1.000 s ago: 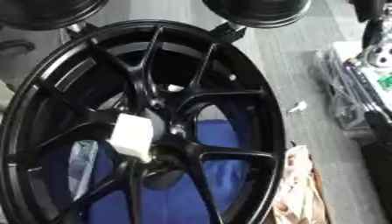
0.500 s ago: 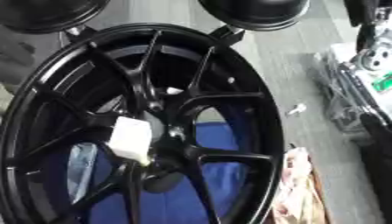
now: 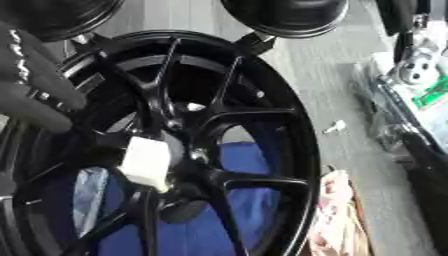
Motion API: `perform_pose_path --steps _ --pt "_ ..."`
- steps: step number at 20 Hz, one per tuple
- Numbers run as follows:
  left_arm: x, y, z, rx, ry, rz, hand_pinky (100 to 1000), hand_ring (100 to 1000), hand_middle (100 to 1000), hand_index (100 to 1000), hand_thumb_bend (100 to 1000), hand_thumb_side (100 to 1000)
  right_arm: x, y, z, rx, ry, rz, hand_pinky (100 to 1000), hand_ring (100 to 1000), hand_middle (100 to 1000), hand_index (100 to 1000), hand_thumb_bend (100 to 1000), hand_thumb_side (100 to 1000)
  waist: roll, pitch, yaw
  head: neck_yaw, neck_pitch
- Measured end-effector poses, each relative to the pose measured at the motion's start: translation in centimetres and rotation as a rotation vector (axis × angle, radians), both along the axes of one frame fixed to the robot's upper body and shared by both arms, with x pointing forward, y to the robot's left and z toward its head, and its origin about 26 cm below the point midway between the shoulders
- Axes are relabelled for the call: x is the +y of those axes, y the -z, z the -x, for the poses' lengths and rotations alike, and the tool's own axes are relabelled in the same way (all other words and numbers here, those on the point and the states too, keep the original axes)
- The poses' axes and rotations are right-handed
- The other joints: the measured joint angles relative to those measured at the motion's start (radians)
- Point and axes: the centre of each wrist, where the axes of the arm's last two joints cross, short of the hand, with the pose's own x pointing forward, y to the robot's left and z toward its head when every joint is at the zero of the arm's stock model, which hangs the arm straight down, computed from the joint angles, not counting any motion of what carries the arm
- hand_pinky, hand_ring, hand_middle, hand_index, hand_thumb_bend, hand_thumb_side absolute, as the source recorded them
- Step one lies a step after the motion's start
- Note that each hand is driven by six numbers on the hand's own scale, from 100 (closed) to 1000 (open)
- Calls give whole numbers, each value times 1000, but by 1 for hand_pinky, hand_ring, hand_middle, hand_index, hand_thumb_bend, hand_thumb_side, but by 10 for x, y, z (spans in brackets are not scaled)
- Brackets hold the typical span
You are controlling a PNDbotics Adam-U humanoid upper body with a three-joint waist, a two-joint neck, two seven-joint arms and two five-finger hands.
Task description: Pull the pin out of the wheel hub.
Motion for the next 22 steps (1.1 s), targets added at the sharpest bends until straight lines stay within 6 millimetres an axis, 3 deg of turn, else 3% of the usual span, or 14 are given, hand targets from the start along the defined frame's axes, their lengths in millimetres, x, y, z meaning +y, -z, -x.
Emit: perform_pose_path --steps 8,11,12,15,16,22 --pt "-29 1 8 -4 55 -24 814 795 805 841 381 244 2 2 0 5 -5 -3 661 637 553 686 100 639 -1 0 1 3 -17" --pt "-35 2 10 4 51 -40 815 791 801 843 364 307 3 4 -1 8 -8 -6 661 637 553 686 100 638 -1 0 1 4 -21" --pt "-35 3 10 6 46 -45 816 782 793 842 349 422 3 4 -1 8 -8 -6 661 637 553 685 100 638 -1 0 1 6 -24" --pt "-38 3 11 27 18 -71 822 770 772 833 327 507 3 4 -1 7 -8 -8 661 641 552 685 100 640 -1 0 1 8 -27" --pt "-39 3 11 37 4 -81 826 767 767 835 341 557 3 5 -1 8 -8 -10 661 643 552 685 100 642 -1 0 2 8 -27" --pt "-42 1 13 95 -111 -48 818 762 718 799 433 654 4 8 -1 6 -7 -23 661 644 551 684 100 645 0 0 7 4 -32"
